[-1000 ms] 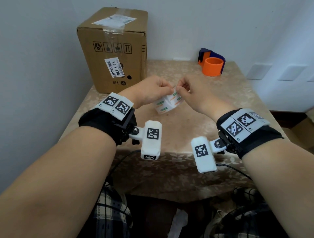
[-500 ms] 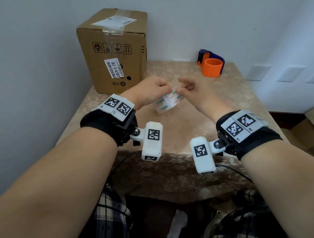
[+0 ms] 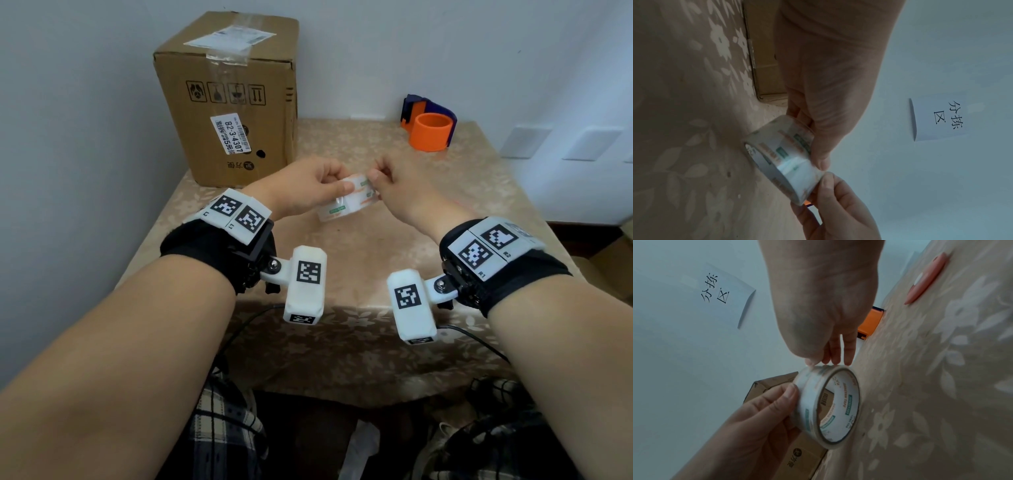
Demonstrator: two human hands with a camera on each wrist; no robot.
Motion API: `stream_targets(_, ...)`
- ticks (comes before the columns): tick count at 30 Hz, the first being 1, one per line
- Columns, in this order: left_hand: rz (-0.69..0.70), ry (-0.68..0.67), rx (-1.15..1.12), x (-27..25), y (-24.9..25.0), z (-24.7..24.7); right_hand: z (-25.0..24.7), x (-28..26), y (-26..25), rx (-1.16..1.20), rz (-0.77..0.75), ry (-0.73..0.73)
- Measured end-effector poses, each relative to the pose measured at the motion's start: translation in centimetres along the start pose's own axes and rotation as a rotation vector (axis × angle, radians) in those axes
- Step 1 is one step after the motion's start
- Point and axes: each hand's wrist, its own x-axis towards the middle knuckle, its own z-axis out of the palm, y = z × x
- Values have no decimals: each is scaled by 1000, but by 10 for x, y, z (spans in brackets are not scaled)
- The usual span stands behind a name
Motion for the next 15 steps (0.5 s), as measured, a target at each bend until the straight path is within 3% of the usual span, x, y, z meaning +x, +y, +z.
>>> stream_targets(4, 31, 39, 89, 1, -2, -4, -3, -3, -4, 50, 28, -87)
stream_targets(9, 24, 44, 87, 1, -7, -5, -4, -4, -2, 317, 87, -74)
stream_targets(12, 26, 36, 60, 1, -9, -4, -3, -5, -1, 220, 3, -38)
stream_targets(15, 31, 13, -4, 2, -9, -1, -3, -3, -2, 179, -24, 91)
